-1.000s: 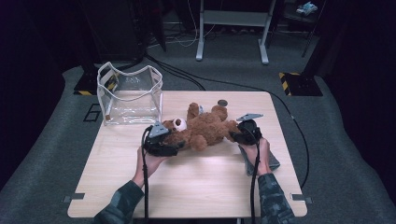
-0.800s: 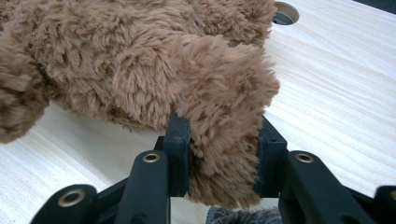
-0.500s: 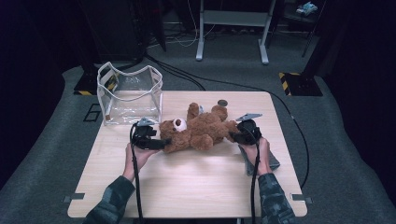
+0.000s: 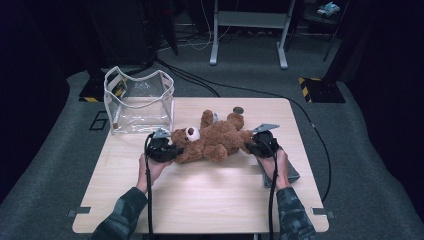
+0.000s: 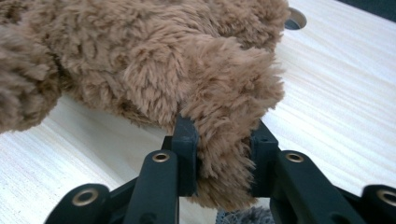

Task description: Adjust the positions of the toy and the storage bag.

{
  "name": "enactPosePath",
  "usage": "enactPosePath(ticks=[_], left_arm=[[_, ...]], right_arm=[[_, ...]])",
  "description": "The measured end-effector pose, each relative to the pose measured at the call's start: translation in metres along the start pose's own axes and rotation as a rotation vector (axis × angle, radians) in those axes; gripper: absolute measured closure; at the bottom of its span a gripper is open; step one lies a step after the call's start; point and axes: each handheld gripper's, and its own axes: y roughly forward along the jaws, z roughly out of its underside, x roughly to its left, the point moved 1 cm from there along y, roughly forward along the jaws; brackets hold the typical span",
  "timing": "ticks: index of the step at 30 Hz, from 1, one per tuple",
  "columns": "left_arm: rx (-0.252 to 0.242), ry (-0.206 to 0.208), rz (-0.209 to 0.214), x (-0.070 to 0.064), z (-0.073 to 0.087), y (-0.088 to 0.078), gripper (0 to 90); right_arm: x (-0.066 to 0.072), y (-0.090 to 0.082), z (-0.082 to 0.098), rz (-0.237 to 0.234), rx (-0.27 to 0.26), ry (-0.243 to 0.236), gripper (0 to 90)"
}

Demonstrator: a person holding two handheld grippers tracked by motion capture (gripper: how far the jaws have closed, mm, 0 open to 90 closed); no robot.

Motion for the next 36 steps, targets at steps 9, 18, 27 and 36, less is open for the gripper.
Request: enactPosePath(ticks=[9,18,27,36], left_arm=[[-0.072,0.047,-0.045,0.0,-0.002,-0.001,87.5],[-0.084,0.082,-0.07,0.005,-0.011,-0.001,88.0],[-0.058,0.044,-0.053,0.016,-0.01,0.003,86.1],[-0.005,0.008,0.034,0.007,-0.003,-0.015,34.6]], right_arm=[[0.003,-0.013,-0.007,0.047,-0.087,-0.033,73.0],[0.009,-0.024,-0.011,0.075,-0.143,-0.079,73.5],[0.021,-0.03,-0.006,0.05,-0.131,-0.089,72.8],[0.014,-0.027,0.005,0.001,-0.083,-0.062,72.1]])
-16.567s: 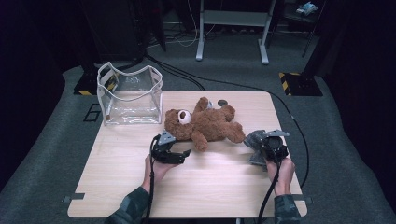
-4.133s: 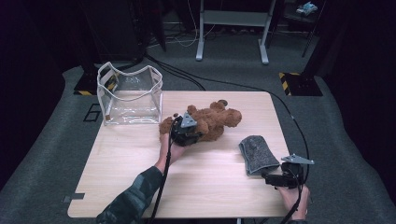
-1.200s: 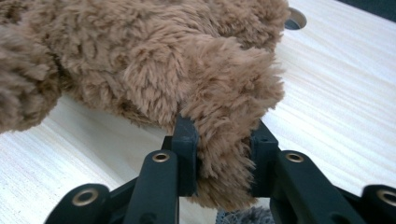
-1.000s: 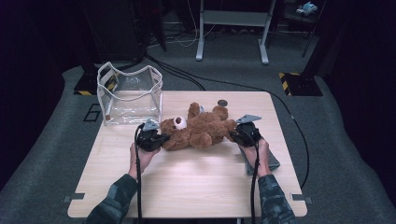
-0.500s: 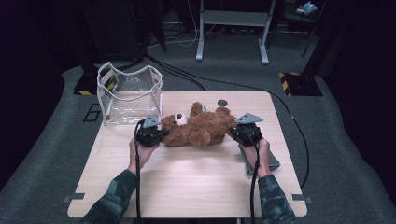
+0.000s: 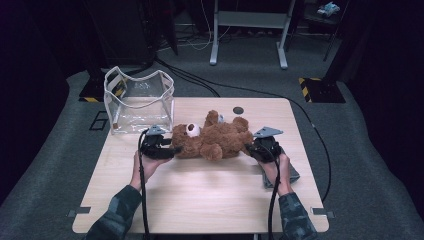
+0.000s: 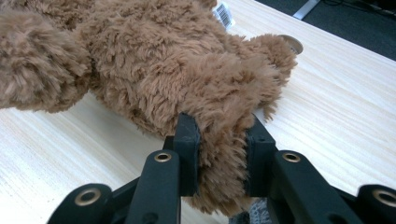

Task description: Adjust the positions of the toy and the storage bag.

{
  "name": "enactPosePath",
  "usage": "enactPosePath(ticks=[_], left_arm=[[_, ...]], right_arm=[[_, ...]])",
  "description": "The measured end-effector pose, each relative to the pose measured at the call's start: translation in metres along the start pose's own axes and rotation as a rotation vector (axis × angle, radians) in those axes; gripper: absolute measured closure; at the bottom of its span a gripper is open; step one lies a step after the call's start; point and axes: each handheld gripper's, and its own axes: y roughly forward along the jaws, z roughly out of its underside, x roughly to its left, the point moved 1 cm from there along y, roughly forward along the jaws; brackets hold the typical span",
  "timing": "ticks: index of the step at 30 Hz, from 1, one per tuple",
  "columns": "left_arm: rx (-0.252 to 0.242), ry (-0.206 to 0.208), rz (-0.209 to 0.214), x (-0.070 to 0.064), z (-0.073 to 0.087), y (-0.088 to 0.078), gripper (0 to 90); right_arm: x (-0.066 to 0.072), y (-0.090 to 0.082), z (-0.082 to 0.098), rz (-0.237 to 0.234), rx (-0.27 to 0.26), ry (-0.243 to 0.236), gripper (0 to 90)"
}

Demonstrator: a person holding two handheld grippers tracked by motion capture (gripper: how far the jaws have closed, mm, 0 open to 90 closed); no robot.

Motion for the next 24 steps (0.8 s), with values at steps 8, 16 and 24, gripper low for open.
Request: enactPosePath(ticks=[8,16,24], left_arm=[[0.081,0.077,-0.094,-0.011,0.013,0.011,53.3],[0.103,0.125,-0.096,-0.01,0.016,0.016,79.5],[0.098,0.126,-0.09,-0.003,0.018,0.019,80.6]], right_arm=[[0.006,-0.002,0.005,-0.001,0.012,0.019,72.2],[0.011,-0.005,0.015,-0.043,0.039,0.02,71.7],[0.002,-0.008,0.015,-0.101,0.059,0.045,51.4]])
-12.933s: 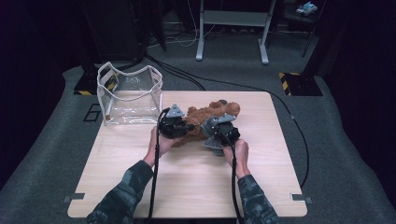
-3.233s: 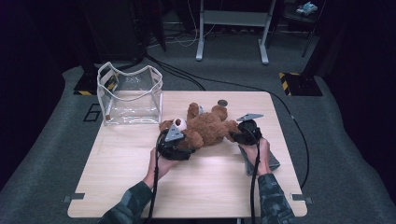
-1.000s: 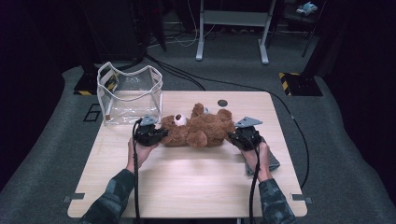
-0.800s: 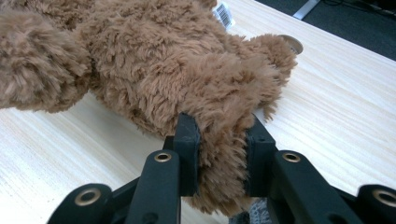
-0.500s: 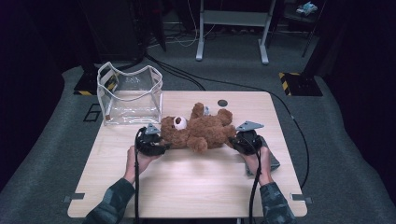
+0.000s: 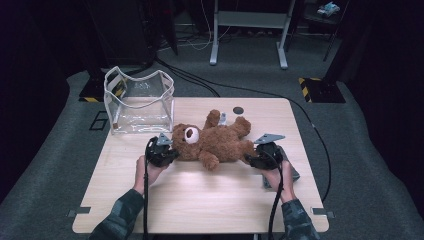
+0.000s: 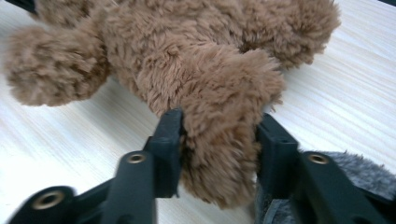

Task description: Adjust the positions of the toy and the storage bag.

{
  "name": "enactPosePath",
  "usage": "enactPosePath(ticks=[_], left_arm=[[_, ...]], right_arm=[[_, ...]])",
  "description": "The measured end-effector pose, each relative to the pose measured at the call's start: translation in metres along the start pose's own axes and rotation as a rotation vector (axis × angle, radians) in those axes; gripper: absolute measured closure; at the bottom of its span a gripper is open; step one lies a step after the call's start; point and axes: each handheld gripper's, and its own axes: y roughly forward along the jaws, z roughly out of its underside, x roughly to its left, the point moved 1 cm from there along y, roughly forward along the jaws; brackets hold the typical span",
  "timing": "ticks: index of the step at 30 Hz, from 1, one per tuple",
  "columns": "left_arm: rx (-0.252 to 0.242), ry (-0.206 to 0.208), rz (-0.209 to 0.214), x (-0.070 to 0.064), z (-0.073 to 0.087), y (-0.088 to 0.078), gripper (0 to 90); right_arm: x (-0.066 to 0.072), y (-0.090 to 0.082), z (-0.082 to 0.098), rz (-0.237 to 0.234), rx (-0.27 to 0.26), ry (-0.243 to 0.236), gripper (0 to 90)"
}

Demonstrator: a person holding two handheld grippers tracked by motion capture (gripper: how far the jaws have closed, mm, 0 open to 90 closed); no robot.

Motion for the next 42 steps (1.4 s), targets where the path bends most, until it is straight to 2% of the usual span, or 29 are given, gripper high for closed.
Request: enactPosePath(ticks=[2,5,8,9,12,18,21,22,25,27,29,30,32,33,34,36,38,41,42], left_arm=[[-0.01,-0.007,-0.001,0.0,0.0,0.0,80.6],[-0.012,0.001,0.003,0.001,0.0,0.001,80.6],[-0.005,0.002,0.003,0.002,0.001,0.002,80.6],[-0.007,0.003,0.006,0.002,0.002,0.003,80.6],[0.001,-0.003,0.015,0.003,0.002,0.003,80.5],[0.0,-0.001,0.024,0.004,0.003,0.004,80.5],[-0.003,0.001,0.023,0.004,0.003,0.005,80.5],[-0.002,0.002,0.023,0.004,0.003,0.005,80.5],[0.004,0.004,0.025,0.004,0.004,0.005,80.3],[-0.005,-0.005,0.029,0.004,0.004,0.006,80.3],[-0.009,-0.006,0.031,0.005,0.004,0.006,79.9],[-0.012,-0.008,0.028,0.005,0.004,0.005,79.7],[-0.01,-0.006,0.033,0.006,0.004,0.005,78.9],[-0.019,-0.013,0.029,0.006,0.004,0.005,78.4],[-0.015,-0.01,0.029,0.006,0.004,0.005,78.0],[-0.017,-0.025,0.032,0.007,0.005,0.005,74.5],[-0.017,-0.042,0.036,0.008,0.007,0.005,65.0],[-0.001,-0.047,0.015,0.007,0.008,0.006,46.2],[0.008,-0.041,0.007,0.006,0.009,0.006,43.0]], right_arm=[[-0.008,-0.003,-0.004,-0.009,-0.014,0.023,39.6],[-0.02,-0.005,-0.012,-0.026,-0.051,0.072,28.5],[-0.032,-0.002,-0.024,-0.017,-0.06,0.096,21.0],[-0.036,0.002,-0.028,-0.013,-0.043,0.107,19.0],[-0.047,0.017,-0.038,0.0,-0.016,0.124,16.0],[-0.061,0.047,-0.055,-0.02,0.016,0.178,14.6],[-0.067,0.055,-0.065,-0.039,0.011,0.216,14.4],[-0.07,0.058,-0.067,-0.029,0.011,0.212,14.1],[-0.077,0.068,-0.075,-0.024,0.042,0.244,14.4],[-0.081,0.074,-0.079,-0.038,0.062,0.269,15.1],[-0.082,0.079,-0.081,-0.011,0.08,0.27,23.2],[-0.082,0.083,-0.08,-0.024,0.101,0.264,27.5],[-0.082,0.087,-0.077,-0.046,0.109,0.276,42.6],[-0.081,0.089,-0.077,-0.056,0.111,0.286,47.2],[-0.081,0.09,-0.076,-0.048,0.109,0.277,57.0],[-0.079,0.09,-0.076,-0.046,0.105,0.278,68.5],[-0.075,0.089,-0.076,-0.029,0.096,0.253,76.2],[-0.07,0.088,-0.076,-0.001,0.102,0.225,79.0],[-0.069,0.087,-0.076,0.011,0.095,0.224,79.4]])
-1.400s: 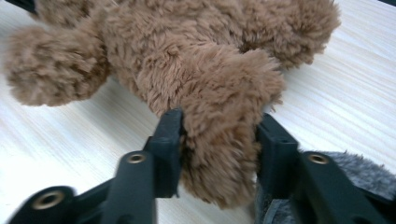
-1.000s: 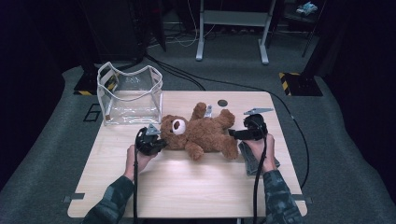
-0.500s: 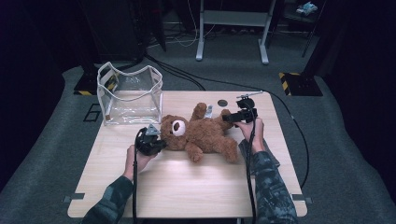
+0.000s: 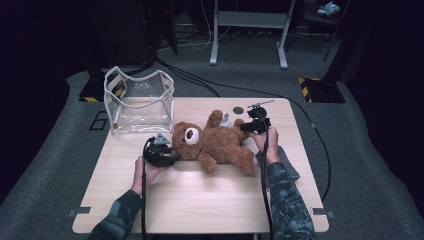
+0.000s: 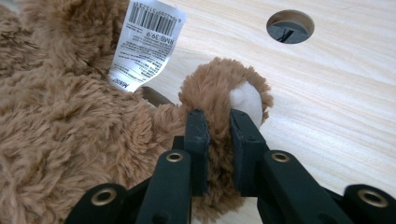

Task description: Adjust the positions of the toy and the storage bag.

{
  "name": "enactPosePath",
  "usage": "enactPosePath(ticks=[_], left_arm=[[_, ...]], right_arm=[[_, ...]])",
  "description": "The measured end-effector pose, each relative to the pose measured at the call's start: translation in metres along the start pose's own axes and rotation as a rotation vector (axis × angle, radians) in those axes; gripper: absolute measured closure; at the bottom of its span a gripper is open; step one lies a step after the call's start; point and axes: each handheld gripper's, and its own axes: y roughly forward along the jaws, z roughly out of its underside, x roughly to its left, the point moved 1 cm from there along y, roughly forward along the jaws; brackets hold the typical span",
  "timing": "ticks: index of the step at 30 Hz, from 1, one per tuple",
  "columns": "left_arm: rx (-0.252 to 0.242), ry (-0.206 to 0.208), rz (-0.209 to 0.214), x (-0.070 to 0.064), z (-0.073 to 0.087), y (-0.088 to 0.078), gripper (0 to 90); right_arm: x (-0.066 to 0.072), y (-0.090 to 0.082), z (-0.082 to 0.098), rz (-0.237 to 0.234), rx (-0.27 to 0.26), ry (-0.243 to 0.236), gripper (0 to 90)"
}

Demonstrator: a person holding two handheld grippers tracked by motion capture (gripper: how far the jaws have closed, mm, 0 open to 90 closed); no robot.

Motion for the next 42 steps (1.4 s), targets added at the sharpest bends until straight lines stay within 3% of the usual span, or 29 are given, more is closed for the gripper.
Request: enactPosePath(ticks=[2,3,4,9,11,13,18,25,27,29,33,36,42], left_arm=[[0.005,0.0,-0.015,-0.002,0.001,0.002,39.1],[0.015,0.014,-0.031,-0.004,0.001,0.003,41.2],[0.03,0.025,-0.041,-0.004,0.0,0.004,46.1],[0.012,0.035,-0.049,-0.007,0.0,0.006,74.8],[0.007,0.039,-0.048,-0.006,-0.002,0.005,79.2],[0.006,0.048,-0.049,-0.005,-0.003,0.004,80.3],[-0.013,0.013,-0.018,0.002,-0.01,-0.002,81.1],[-0.028,0.002,-0.012,0.009,-0.022,-0.005,81.2],[-0.017,0.008,-0.011,0.012,-0.024,-0.006,81.2],[-0.024,-0.017,0.006,0.015,-0.025,-0.005,81.2],[-0.025,-0.031,0.009,0.02,-0.029,-0.006,81.1],[-0.017,-0.022,0.009,0.022,-0.033,-0.005,81.1],[-0.017,-0.045,0.023,0.03,-0.039,-0.001,81.0]], right_arm=[[0.001,-0.001,0.001,0.004,-0.003,-0.014,80.4],[0.002,-0.002,0.001,0.008,-0.001,-0.006,80.7],[0.003,-0.001,0.002,0.017,-0.007,-0.013,81.0],[0.006,-0.002,0.004,0.035,-0.009,-0.037,82.9],[0.008,-0.004,0.006,0.048,-0.025,-0.043,83.6],[0.009,-0.008,0.006,0.062,-0.049,-0.051,83.9],[0.011,-0.026,0.005,0.079,-0.08,-0.063,84.1],[0.02,-0.05,0.004,0.089,-0.108,-0.089,84.1],[0.021,-0.055,0.005,0.085,-0.115,-0.089,84.1],[0.023,-0.058,0.007,0.082,-0.122,-0.091,84.1],[0.025,-0.066,0.013,0.072,-0.136,-0.084,84.1],[0.026,-0.071,0.018,0.068,-0.137,-0.086,84.1],[0.03,-0.081,0.033,0.049,-0.131,-0.076,83.9]])
